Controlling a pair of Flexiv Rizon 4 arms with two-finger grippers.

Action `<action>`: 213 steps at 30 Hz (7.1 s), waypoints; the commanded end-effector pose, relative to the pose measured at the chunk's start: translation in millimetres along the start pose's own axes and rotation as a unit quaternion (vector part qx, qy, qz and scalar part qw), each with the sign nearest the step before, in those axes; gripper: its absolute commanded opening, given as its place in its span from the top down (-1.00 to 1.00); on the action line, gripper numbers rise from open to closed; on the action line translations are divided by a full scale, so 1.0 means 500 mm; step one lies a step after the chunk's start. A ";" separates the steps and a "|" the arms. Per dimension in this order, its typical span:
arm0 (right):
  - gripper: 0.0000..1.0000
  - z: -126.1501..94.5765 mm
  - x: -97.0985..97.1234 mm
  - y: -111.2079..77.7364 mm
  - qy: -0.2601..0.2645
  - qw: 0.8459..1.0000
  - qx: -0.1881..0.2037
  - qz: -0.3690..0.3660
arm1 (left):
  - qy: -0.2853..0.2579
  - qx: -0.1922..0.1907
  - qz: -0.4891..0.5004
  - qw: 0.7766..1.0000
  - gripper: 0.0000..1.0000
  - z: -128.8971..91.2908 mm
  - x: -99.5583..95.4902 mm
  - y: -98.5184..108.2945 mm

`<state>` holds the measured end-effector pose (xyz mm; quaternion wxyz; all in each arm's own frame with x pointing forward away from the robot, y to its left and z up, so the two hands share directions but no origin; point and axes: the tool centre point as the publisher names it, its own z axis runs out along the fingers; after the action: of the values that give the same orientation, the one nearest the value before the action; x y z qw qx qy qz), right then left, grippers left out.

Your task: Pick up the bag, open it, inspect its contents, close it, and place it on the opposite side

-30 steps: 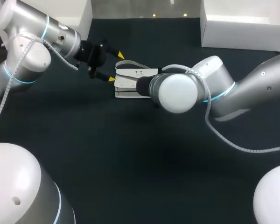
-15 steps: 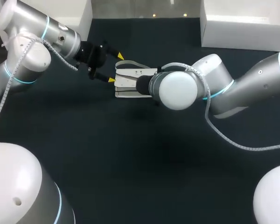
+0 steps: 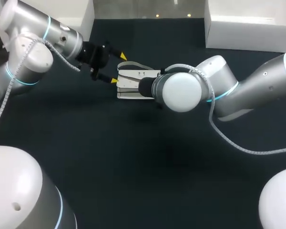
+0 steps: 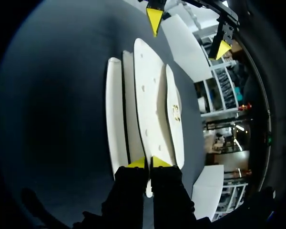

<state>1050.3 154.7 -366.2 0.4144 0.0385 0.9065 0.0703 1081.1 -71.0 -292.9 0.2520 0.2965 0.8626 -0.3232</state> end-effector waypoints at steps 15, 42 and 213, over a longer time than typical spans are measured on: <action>1.00 0.002 0.003 -0.001 -0.002 1.000 -0.002 0.001 | -0.016 0.002 -0.003 1.000 -0.87 0.062 -0.017 0.014; 1.00 0.002 0.003 -0.001 -0.002 1.000 -0.002 0.001 | 0.026 0.032 -0.008 0.999 1.00 0.087 -0.005 0.036; 1.00 0.002 0.003 -0.001 -0.002 1.000 -0.002 0.001 | 0.059 -0.036 -0.244 0.967 0.27 0.185 -0.090 0.116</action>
<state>1050.8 154.7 -366.9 0.4144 0.0383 0.9065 0.0715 1166.9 -114.8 -346.8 0.1298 0.0844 0.9331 -0.3246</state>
